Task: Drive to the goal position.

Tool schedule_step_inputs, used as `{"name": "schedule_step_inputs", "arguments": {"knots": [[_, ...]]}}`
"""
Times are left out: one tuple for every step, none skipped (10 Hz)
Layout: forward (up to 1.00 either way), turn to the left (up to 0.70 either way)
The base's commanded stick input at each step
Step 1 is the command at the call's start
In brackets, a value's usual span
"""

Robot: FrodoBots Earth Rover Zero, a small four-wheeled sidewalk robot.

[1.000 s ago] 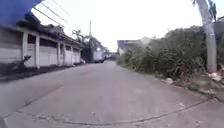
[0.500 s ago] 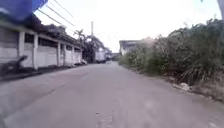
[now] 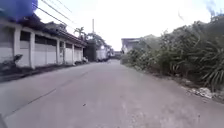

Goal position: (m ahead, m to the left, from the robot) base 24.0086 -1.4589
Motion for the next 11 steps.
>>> {"name": "schedule_step_inputs", "arguments": {"knots": [[1.00, 0.00], [1.00, 0.00], [1.00, 0.01], [1.00, 0.04], [1.00, 0.07], [1.00, 0.03], [1.00, 0.12], [1.00, 0.14], [1.00, 0.00], [1.00, 0.05], [1.00, 0.01]]}}
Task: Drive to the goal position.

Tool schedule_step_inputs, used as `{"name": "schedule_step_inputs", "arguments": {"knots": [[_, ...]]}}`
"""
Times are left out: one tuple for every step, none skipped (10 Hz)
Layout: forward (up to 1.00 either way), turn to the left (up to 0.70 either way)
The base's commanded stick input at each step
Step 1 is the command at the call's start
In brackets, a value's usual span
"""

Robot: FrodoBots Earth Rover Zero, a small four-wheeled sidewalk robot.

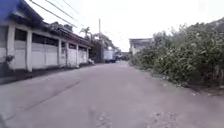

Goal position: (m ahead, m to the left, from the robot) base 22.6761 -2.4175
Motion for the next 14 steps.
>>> {"name": "schedule_step_inputs", "arguments": {"knots": [[1.00, -0.27], [1.00, -0.40], [1.00, -0.40], [1.00, -0.40], [1.00, 0.00], [1.00, 0.00], [1.00, 0.00], [1.00, 0.00], [1.00, 0.00], [1.00, 0.00], [1.00, 0.00], [1.00, 0.00], [1.00, 0.00], [1.00, 0.00]]}}
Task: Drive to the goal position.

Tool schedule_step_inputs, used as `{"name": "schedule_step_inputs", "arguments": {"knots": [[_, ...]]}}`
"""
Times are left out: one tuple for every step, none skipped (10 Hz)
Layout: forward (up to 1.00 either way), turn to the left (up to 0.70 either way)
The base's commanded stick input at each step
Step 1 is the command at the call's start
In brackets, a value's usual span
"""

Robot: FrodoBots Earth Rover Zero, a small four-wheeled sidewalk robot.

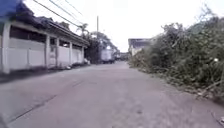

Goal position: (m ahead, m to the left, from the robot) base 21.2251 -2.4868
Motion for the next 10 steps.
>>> {"name": "schedule_step_inputs", "arguments": {"knots": [[1.00, 0.00], [1.00, -0.23], [1.00, -0.40], [1.00, -0.40], [1.00, -0.40], [1.00, -0.35], [1.00, 0.08], [1.00, 0.05], [1.00, 0.00], [1.00, 0.00]]}}
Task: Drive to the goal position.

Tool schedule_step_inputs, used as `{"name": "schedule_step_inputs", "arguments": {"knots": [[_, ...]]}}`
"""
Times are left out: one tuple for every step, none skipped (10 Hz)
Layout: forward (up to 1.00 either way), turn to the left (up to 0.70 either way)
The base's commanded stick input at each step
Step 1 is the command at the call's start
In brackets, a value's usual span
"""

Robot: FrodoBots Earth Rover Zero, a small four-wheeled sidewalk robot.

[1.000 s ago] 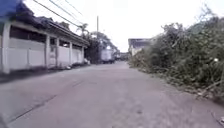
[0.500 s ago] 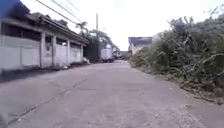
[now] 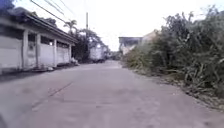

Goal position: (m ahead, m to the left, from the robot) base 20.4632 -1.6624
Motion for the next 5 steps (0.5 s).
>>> {"name": "schedule_step_inputs", "arguments": {"knots": [[1.00, 0.04], [1.00, 0.01], [1.00, 0.00], [1.00, 0.00], [1.00, 0.00]]}}
